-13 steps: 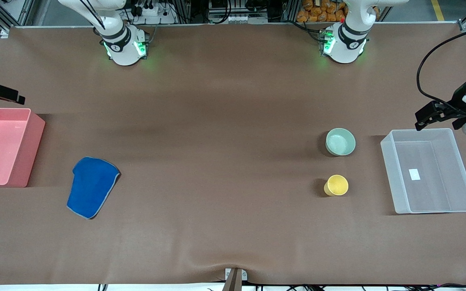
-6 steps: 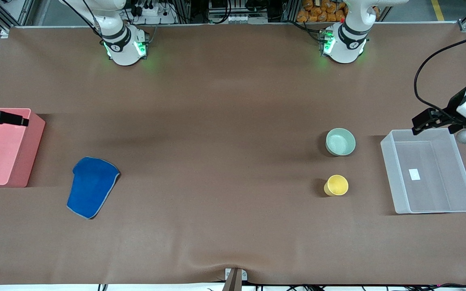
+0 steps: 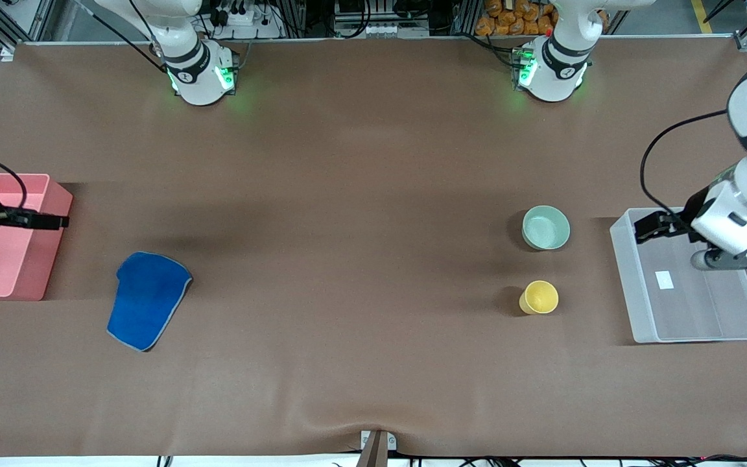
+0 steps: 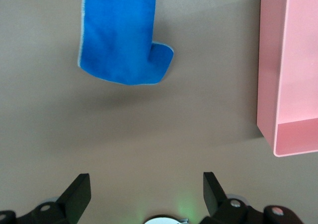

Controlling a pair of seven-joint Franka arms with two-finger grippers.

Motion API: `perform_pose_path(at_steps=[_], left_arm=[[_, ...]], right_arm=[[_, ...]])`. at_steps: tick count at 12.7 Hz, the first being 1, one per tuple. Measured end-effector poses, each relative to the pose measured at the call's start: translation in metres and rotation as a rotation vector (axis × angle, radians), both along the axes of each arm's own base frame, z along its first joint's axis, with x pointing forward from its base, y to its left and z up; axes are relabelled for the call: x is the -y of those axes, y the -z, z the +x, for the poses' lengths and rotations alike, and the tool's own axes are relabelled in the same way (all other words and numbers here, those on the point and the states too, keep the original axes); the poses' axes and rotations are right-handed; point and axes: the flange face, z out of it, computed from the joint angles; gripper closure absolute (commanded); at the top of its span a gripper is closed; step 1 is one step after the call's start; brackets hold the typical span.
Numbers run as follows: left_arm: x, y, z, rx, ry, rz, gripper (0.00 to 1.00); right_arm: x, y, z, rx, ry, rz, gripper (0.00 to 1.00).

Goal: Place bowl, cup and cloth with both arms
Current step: 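Reach the right gripper to the blue cloth while the left gripper reaches the cup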

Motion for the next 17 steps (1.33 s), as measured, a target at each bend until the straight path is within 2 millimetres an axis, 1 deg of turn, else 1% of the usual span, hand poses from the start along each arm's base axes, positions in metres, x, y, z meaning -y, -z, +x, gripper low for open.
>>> perform_pose_path(at_steps=[2,5,7,10,13,15,17], left_arm=[[0.004,0.022,0.009,-0.012,0.006,0.0,0.0],[0.011,0.058,0.025,-0.002,0.001,-0.03,0.0],[0.015,0.085,0.037,0.012,-0.008,-0.056,0.0],[0.035,0.131,0.049,0.02,0.0,-0.068,0.0],[0.049,0.165,0.054,0.01,0.002,-0.068,0.0],[0.052,0.181,0.056,-0.002,-0.003,-0.067,0.0],[0.053,0.198,0.057,-0.007,-0.005,-0.066,0.0]], right_arm=[[0.004,0.04,0.007,0.003,0.056,-0.022,0.0],[0.007,0.104,0.011,0.018,0.138,-0.057,0.0],[0.01,0.139,0.022,0.063,0.205,-0.087,0.0],[0.01,0.189,0.026,0.036,0.256,-0.104,0.0],[0.009,0.227,0.027,0.029,0.264,-0.104,0.0],[0.006,0.24,0.024,0.016,0.294,-0.072,0.0],[0.004,0.246,0.021,0.012,0.307,-0.059,0.0]])
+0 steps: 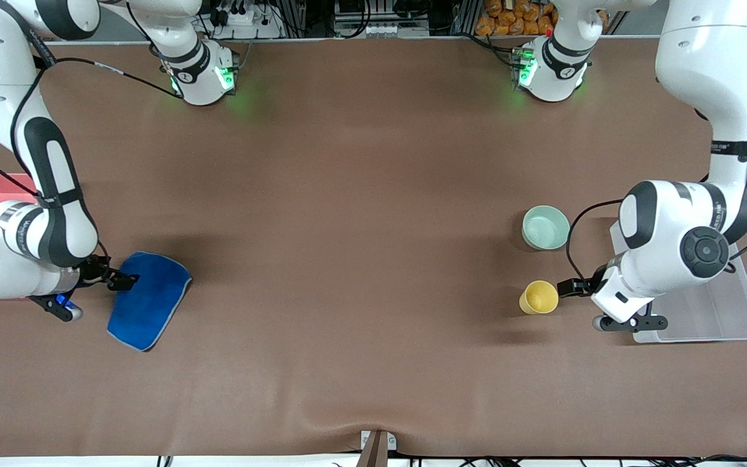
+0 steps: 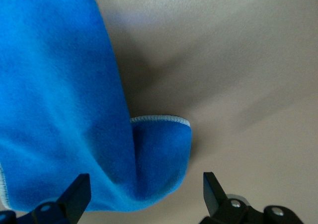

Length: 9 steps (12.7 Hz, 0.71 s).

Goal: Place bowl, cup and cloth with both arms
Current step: 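Reach the right gripper to the blue cloth while the left gripper reaches the cup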

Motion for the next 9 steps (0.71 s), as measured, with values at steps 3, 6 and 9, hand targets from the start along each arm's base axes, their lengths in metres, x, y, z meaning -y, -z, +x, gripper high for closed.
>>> perform_pose_path(at_steps=[3,6,9], left_arm=[[0.008,0.022,0.004,0.02,-0.017,-0.001,0.0],[0.008,0.033,0.006,0.03,-0.039,-0.002,0.11],[0.008,0.042,0.005,0.017,-0.045,0.0,0.14]], right_arm=[[0.0,0.003,-0.001,0.008,0.006,-0.001,0.52],[0.0,0.007,-0.003,0.012,0.01,-0.001,1.0],[-0.001,0.007,-0.003,0.012,0.014,0.001,1.0]])
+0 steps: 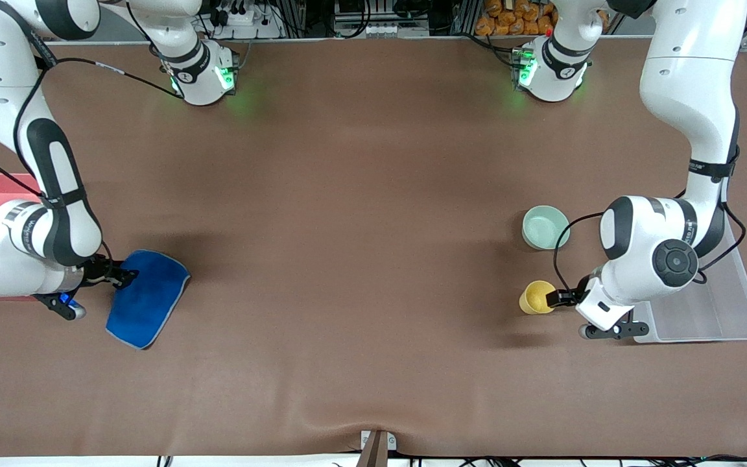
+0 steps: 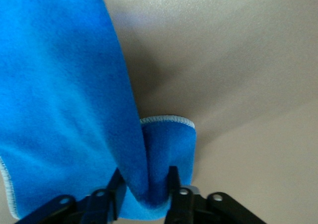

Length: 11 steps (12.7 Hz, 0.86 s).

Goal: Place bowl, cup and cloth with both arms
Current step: 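Reach the right gripper to the blue cloth while the left gripper reaches the cup, then grasp the blue cloth with the right gripper while the left gripper grasps the cup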

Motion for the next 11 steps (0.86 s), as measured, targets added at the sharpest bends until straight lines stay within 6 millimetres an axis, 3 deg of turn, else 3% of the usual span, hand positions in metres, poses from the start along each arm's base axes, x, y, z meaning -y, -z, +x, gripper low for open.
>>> perform_pose_path(at_steps=[1,4,7,8,11], left_arm=[[0.0,0.003,0.0,-0.005,-0.005,0.001,0.14],[0.001,0.012,-0.001,-0.009,-0.008,0.001,0.32],[0.005,0.017,-0.001,-0.009,-0.01,0.001,0.78],[0.005,0.017,-0.001,-0.009,-0.02,0.001,1.0],[0.005,0.016,0.0,-0.006,-0.045,0.0,1.0]], right_arm=[[0.0,0.0,0.0,0.0,0.0,0.0,1.0],[0.0,0.0,0.0,0.0,0.001,0.0,1.0],[-0.001,0.0,0.0,0.001,0.0,0.001,1.0],[-0.001,-0.001,0.001,0.002,0.0,0.001,1.0],[-0.001,-0.011,0.004,0.016,-0.001,-0.001,1.0]])
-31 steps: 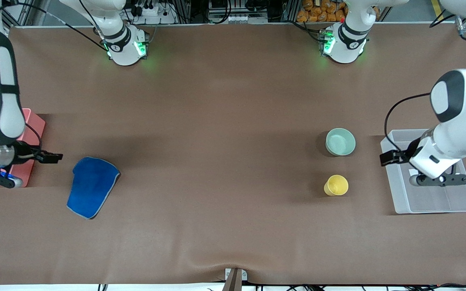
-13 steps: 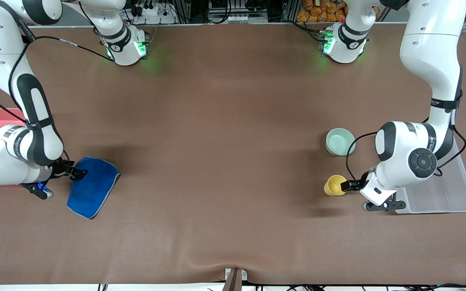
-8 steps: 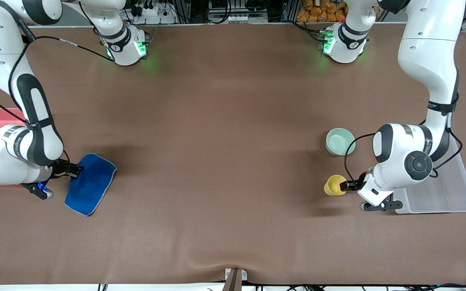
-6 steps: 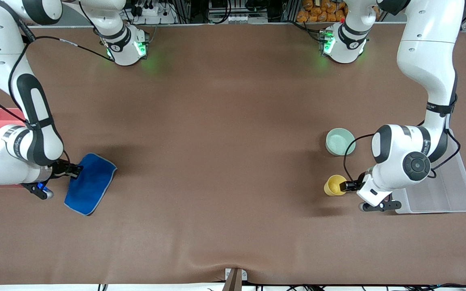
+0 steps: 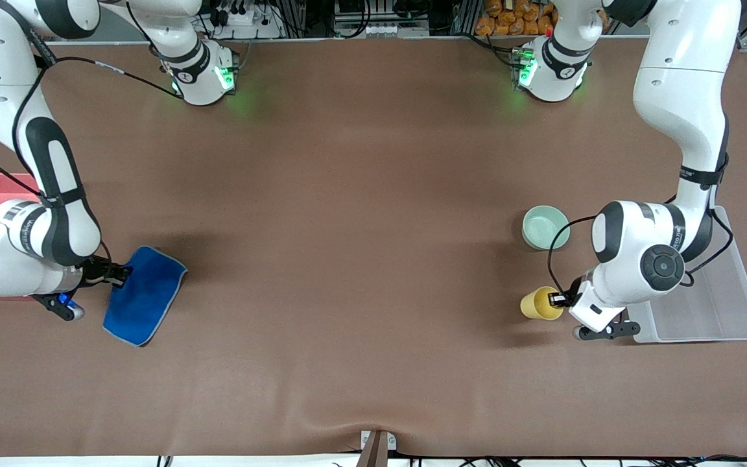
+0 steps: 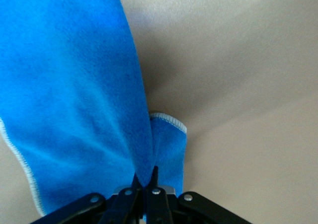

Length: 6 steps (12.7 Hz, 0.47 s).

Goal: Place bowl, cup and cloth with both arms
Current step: 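Grasp the blue cloth with the right gripper while the left gripper grasps the cup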

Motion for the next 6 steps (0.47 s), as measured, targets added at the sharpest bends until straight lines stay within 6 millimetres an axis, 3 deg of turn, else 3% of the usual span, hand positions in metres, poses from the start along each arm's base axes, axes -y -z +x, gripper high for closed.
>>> perform_pose_path(at_steps=[2,6], left_arm=[[0.003,-0.012,0.005,0.023,-0.004,-0.011,1.0],[-0.019,-0.04,0.014,-0.001,-0.034,-0.001,1.0]], right_arm=[[-0.001,-0.012,0.001,0.009,-0.002,0.0,1.0],[-0.003,-0.038,0.003,0.025,-0.006,0.003,1.0]])
